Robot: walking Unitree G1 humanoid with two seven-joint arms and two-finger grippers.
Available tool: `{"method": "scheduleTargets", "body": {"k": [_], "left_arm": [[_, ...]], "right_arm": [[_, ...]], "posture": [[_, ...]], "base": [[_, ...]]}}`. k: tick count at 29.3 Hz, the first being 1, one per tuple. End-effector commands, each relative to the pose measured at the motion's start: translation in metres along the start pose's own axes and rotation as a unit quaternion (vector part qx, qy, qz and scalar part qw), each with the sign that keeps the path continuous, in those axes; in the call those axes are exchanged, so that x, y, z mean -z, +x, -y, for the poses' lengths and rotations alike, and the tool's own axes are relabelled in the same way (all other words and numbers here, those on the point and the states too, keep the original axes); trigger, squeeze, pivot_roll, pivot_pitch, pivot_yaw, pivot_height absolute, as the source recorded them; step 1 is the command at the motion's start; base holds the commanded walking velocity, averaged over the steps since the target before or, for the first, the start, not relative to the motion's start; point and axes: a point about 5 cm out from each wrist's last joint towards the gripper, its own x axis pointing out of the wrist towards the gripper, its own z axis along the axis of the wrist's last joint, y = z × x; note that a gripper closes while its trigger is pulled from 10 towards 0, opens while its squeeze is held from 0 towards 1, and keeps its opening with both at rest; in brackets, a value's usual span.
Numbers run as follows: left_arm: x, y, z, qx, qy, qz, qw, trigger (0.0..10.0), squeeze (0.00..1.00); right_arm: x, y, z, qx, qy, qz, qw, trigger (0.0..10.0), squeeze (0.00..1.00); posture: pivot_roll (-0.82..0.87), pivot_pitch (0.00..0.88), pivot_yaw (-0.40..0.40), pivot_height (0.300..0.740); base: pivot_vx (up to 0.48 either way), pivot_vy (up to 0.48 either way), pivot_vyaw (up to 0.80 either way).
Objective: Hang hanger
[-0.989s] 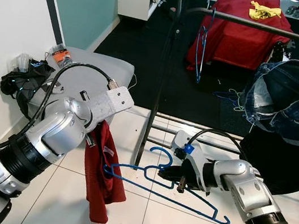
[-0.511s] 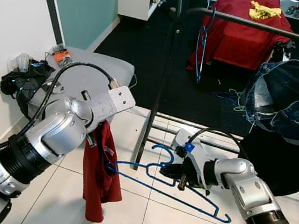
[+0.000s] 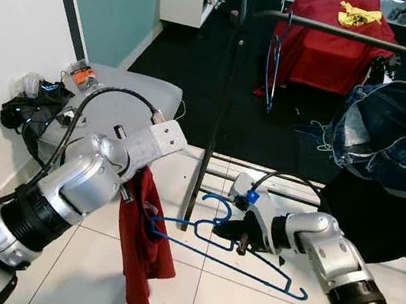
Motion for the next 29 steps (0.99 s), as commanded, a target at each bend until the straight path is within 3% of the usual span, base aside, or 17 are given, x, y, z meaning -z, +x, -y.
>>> {"method": "scheduleTargets", "body": {"k": [1,18,29], "left_arm": [[-0.006,-0.002,0.002,-0.004,0.017,0.011,1.0,10.0,0.0],[-0.012,-0.005,0.009,0.001,0.027,0.024,0.999,10.0,0.0],[-0.009,-0.004,0.011,0.0,0.025,0.01,1.0,10.0,0.0]], "right_arm": [[-0.004,0.003,0.001,0.003,-0.008,-0.002,1.0,10.0,0.0],[-0.013,0.025,0.006,0.036,0.018,-0.021,0.999,10.0,0.0],[-0.026,0.042,-0.004,0.041,0.014,0.022,0.999,10.0,0.0]], "posture": [[-0.01,0.153,0.017,0.74],[-0.01,0.157,0.007,0.74],[-0.01,0.162,0.007,0.74]], "base": [[0.0,0.0,0.0],[0.0,0.0,0.0],[0.0,0.0,0.0]]}}
